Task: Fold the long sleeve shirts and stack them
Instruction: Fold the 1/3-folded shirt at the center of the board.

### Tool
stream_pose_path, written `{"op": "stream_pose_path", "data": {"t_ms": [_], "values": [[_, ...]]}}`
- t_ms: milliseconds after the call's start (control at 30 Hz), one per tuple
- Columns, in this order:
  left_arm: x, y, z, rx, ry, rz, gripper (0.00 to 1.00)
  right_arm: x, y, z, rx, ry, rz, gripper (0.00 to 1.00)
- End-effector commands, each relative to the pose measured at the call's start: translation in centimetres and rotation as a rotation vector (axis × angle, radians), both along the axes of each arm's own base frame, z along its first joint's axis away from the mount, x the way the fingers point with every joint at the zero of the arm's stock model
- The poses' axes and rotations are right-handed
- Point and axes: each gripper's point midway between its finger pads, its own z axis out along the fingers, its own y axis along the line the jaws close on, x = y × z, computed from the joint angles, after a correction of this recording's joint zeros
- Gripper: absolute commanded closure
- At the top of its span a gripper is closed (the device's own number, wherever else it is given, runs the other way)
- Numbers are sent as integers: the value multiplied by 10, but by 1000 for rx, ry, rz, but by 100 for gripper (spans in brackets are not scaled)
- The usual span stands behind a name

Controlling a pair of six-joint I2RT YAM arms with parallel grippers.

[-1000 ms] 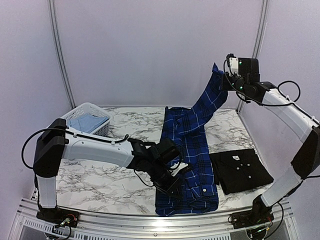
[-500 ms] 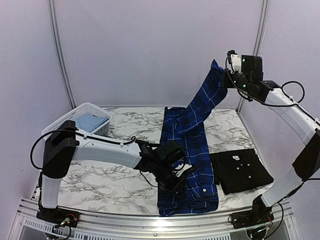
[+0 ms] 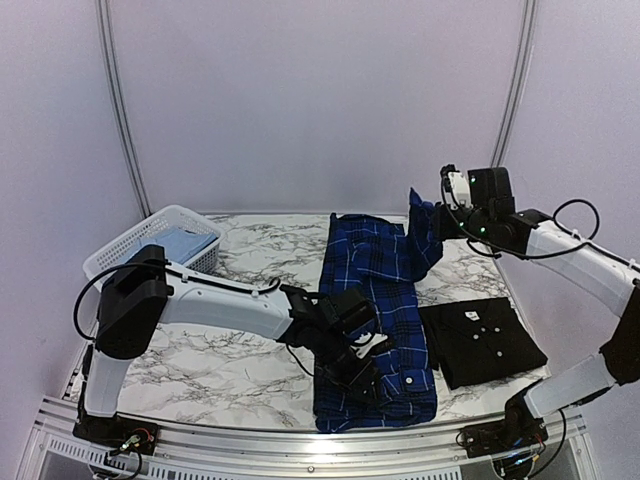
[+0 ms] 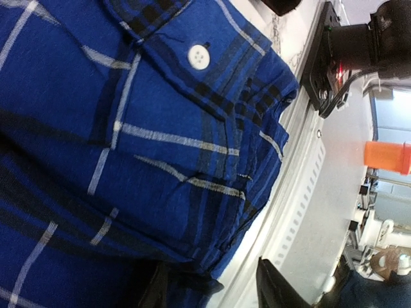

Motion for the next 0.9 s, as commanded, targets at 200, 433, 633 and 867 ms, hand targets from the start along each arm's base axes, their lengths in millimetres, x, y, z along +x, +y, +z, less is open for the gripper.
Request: {"op": "stream_pose_path", "data": {"t_ms": [200, 433, 633, 867], "values": [[77, 16, 90, -142, -118, 176, 44, -44, 37, 13, 124, -25, 128, 100], [216, 56, 107, -129, -246, 512, 57, -54, 50, 34, 124, -56, 212, 100], [321, 51, 120, -206, -293, 693, 69, -58, 55, 82, 150, -149, 255, 100], [384, 40, 98, -275, -275, 801, 74, -78, 83, 133, 142, -216, 355, 100]]}}
